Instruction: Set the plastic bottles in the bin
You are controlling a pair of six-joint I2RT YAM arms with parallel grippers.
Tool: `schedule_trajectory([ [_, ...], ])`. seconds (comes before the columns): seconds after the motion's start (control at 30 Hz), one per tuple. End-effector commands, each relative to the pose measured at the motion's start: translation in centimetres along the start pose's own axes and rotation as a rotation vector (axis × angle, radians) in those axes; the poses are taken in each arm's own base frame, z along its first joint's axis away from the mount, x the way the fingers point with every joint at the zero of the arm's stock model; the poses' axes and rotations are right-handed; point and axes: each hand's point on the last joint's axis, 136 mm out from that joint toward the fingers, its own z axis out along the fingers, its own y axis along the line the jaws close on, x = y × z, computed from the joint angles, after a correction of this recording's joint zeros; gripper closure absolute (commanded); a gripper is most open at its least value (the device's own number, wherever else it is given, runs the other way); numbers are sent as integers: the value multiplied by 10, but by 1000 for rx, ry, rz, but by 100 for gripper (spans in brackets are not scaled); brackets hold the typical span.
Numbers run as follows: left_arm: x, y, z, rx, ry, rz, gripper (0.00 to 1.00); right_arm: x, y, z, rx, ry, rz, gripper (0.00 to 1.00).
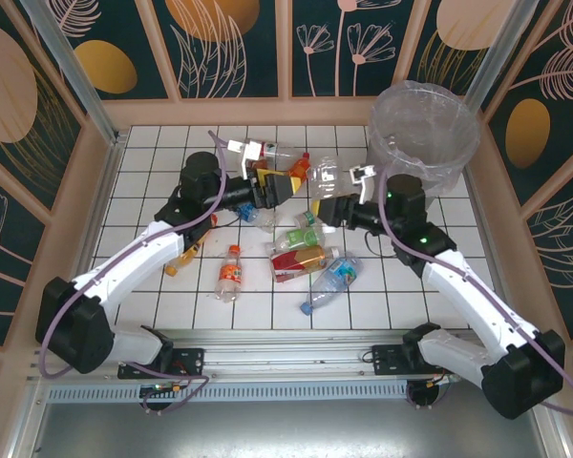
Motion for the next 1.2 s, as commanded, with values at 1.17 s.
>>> schedule_trajectory([
  [1.17,16,-4,-22,-83,132,391,1,-205,-196,-101,775,-59,-277,40],
])
